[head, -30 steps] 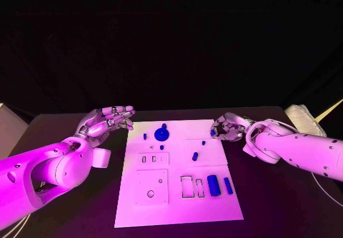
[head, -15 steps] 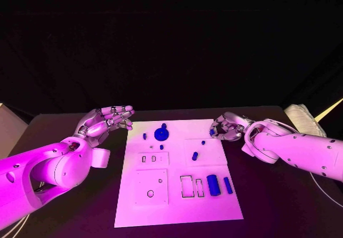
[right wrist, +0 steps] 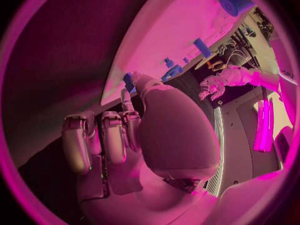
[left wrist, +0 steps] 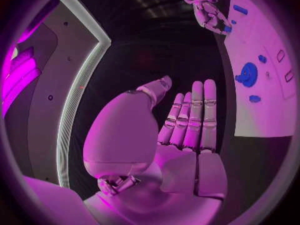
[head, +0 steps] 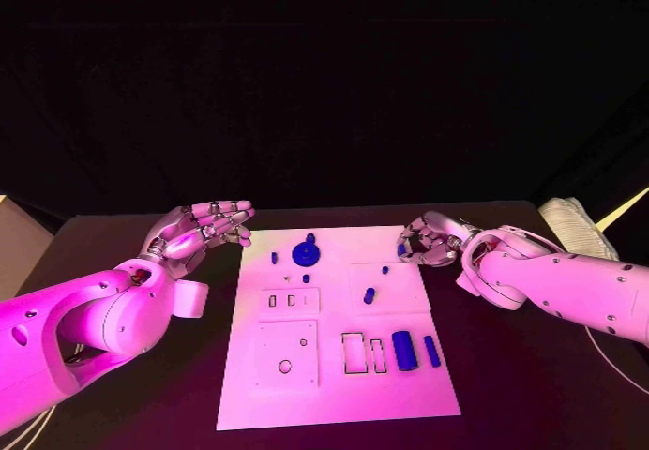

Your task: Assemble the parts on the task board

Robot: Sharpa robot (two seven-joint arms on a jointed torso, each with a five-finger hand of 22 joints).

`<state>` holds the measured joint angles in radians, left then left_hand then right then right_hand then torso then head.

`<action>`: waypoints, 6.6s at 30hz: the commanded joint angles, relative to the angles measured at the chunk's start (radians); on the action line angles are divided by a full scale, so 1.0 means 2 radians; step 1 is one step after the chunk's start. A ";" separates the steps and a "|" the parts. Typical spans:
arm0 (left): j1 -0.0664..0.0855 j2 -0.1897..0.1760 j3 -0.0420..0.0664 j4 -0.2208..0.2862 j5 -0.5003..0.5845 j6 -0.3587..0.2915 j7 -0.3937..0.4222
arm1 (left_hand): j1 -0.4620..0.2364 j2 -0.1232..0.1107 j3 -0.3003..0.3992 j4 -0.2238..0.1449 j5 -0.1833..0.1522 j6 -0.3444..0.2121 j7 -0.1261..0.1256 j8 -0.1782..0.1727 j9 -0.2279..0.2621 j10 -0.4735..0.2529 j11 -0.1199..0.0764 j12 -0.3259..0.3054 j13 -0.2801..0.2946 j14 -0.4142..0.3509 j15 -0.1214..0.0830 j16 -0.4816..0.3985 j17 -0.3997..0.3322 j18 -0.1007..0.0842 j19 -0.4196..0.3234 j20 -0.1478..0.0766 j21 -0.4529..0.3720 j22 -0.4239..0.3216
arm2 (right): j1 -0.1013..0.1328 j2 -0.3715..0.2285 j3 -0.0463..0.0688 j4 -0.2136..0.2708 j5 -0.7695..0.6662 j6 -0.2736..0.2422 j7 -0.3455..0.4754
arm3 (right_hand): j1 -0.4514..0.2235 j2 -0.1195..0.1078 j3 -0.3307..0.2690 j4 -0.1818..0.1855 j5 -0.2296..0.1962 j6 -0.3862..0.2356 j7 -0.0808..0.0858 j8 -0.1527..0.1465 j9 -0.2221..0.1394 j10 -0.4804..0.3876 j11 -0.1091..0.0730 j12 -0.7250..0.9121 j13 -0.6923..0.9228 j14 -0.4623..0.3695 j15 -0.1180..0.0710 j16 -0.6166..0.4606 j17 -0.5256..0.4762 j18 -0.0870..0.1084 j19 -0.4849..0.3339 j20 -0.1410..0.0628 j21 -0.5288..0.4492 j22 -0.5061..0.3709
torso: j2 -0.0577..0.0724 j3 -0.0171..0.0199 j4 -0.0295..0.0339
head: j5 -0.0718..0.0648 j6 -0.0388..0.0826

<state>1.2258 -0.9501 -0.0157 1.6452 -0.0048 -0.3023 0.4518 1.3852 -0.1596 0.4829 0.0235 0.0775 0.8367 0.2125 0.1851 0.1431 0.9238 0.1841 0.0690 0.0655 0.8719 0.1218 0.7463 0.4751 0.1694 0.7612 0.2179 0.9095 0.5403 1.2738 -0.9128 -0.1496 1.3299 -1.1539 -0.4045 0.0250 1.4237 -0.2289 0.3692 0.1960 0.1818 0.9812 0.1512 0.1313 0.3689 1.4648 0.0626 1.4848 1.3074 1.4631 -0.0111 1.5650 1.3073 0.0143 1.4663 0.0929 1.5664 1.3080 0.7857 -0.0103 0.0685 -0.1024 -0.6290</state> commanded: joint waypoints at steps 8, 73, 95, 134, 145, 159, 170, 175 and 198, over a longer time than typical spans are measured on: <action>0.000 0.000 0.000 0.002 0.000 0.010 0.002 | -0.002 0.002 0.000 -0.004 -0.003 -0.003 0.009 -0.002 -0.001 -0.004 0.000 0.000 0.000 -0.004 -0.001 0.003 -0.001 0.007 -0.005 -0.001 0.003 0.001 | -0.001 0.002 0.000 0.001 -0.006 -0.004 -0.004 | -0.005 0.000 0.002 0.001 -0.002 -0.007 0.002 -0.004 -0.002 0.015 0.004 -0.003 0.090 0.054 0.004 0.003 0.132 -0.007 0.052 0.003 0.002 0.131 | 0.000 0.0004 -0.0001 | 0.000 0.000; 0.000 -0.003 0.000 0.003 -0.001 0.011 0.000 | -0.002 0.002 0.000 -0.004 -0.003 -0.003 0.009 -0.002 -0.001 -0.004 0.000 0.000 0.000 -0.004 -0.001 0.003 -0.001 0.007 -0.005 -0.001 0.003 0.001 | -0.003 0.010 0.000 0.006 -0.005 -0.032 -0.004 | -0.011 0.036 0.050 -0.035 -0.005 0.046 -0.030 0.062 0.023 0.027 -0.023 0.008 0.102 0.054 -0.021 0.003 0.132 -0.007 0.052 -0.018 0.002 0.131 | 0.000 0.0006 -0.0002 | 0.000 -0.002; 0.000 -0.004 0.000 0.003 -0.001 0.011 0.000 | -0.003 0.003 0.001 -0.005 -0.003 -0.004 0.009 -0.002 -0.001 -0.005 0.001 0.000 0.000 -0.005 0.000 0.004 -0.003 0.007 -0.007 0.000 0.005 0.002 | -0.003 0.009 0.000 0.007 -0.007 -0.033 -0.007 | -0.014 0.034 0.050 -0.036 -0.007 0.045 -0.030 0.063 0.024 0.027 -0.023 0.007 0.101 0.054 -0.020 0.003 0.132 -0.007 0.052 -0.018 0.002 0.131 | 0.000 0.0007 -0.0001 | 0.000 -0.002; 0.000 -0.003 0.000 0.002 -0.001 0.011 0.000 | -0.003 0.003 0.001 -0.005 -0.003 -0.004 0.009 -0.002 -0.001 -0.006 0.001 0.000 0.000 -0.005 0.000 0.005 -0.003 0.007 -0.008 0.000 0.005 0.002 | -0.003 0.004 0.001 0.011 -0.007 -0.044 -0.006 | -0.023 0.036 0.057 -0.039 -0.009 0.036 -0.027 0.068 0.026 0.026 -0.021 0.006 0.101 0.054 -0.018 0.003 0.132 -0.007 0.052 -0.016 0.002 0.131 | 0.000 0.0006 0.0002 | -0.001 0.001; 0.000 -0.003 0.000 0.001 -0.001 0.011 0.001 | -0.003 0.003 0.001 -0.005 -0.003 -0.004 0.009 -0.002 -0.001 -0.006 0.001 0.000 0.000 -0.005 0.000 0.005 -0.003 0.007 -0.008 0.000 0.005 0.002 | -0.003 0.002 0.002 0.014 -0.007 -0.050 -0.007 | -0.023 0.039 0.060 -0.041 -0.009 0.036 -0.027 0.071 0.027 0.026 -0.022 0.006 0.100 0.054 -0.018 0.003 0.132 -0.007 0.052 -0.016 0.002 0.131 | 0.000 0.0006 -0.0004 | 0.002 0.020; 0.000 -0.002 0.000 0.000 -0.001 0.011 0.001 | -0.003 0.003 0.001 -0.006 -0.003 -0.004 0.009 -0.002 -0.001 -0.007 0.001 0.000 0.000 -0.006 0.000 0.006 -0.004 0.007 -0.009 0.000 0.007 0.003 | -0.001 0.001 0.003 0.021 -0.007 -0.053 -0.009 | -0.022 0.039 0.061 -0.042 -0.010 0.036 -0.028 0.072 0.027 0.026 -0.022 0.006 0.101 0.054 -0.018 0.003 0.132 -0.007 0.052 -0.016 0.002 0.131 | 0.000 0.0006 -0.0001 | 0.002 0.021; 0.000 0.001 0.000 -0.010 -0.001 0.010 0.001 | -0.003 0.003 0.001 -0.006 -0.003 -0.004 0.009 -0.002 -0.001 -0.007 0.001 0.000 0.000 -0.006 0.000 0.006 -0.004 0.007 -0.009 0.000 0.007 0.003 | 0.020 -0.008 0.004 0.063 -0.009 -0.060 -0.035 | -0.022 0.041 0.063 -0.045 -0.012 0.037 -0.029 0.075 0.029 0.024 -0.023 0.003 0.099 0.054 -0.018 0.003 0.132 -0.007 0.052 -0.016 0.002 0.131 | -0.005 -0.0014 -0.0025 | -0.001 0.013; 0.000 0.006 0.000 -0.018 -0.001 0.011 0.000 | -0.003 0.003 0.001 -0.006 -0.003 -0.004 0.009 -0.002 -0.001 -0.007 0.001 0.000 0.000 -0.006 0.000 0.006 -0.004 0.007 -0.009 0.000 0.007 0.003 | 0.024 -0.006 0.004 0.092 -0.019 -0.061 -0.057 | -0.023 0.042 0.064 -0.045 -0.012 0.037 -0.029 0.076 0.029 0.024 -0.023 0.002 0.098 0.054 -0.018 0.003 0.132 -0.007 0.052 -0.016 0.002 0.131 | -0.011 -0.0031 -0.0037 | 0.001 0.012; 0.000 0.012 0.000 -0.031 -0.001 0.011 0.001 | -0.003 0.003 0.001 -0.007 -0.003 -0.004 0.009 -0.001 -0.001 -0.007 0.001 0.001 0.000 -0.006 0.000 0.007 -0.005 0.007 -0.009 0.000 0.008 0.003 | 0.027 0.016 0.004 0.074 -0.020 -0.057 -0.076 | -0.024 0.042 0.065 -0.048 -0.013 0.035 -0.029 0.078 0.030 0.024 -0.023 0.003 0.098 0.054 -0.019 0.003 0.132 -0.007 0.052 -0.017 0.002 0.131 | -0.013 -0.0031 -0.0038 | 0.003 0.010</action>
<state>1.2260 -0.9267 -0.0159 1.5815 -0.0049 -0.2967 0.4453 1.3852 -0.1596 0.4858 0.0149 0.0775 0.8367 0.2125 0.1850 0.1431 0.9168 0.1839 0.0690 0.0655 0.8648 0.1217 0.7550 0.4665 0.1694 0.7467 0.2180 0.9199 0.5449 1.3267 -0.8820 -0.1417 1.4821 -1.1894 -0.5248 -0.1209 1.3778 -0.1510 0.4942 0.1035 0.1542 1.0402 0.1028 0.2019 0.3794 1.4650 0.0235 1.4945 1.3075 1.4667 -0.0465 1.5650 1.3073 0.0143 1.4644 0.0628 1.5663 1.3075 0.7577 -0.0186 0.0619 -0.0974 -0.6084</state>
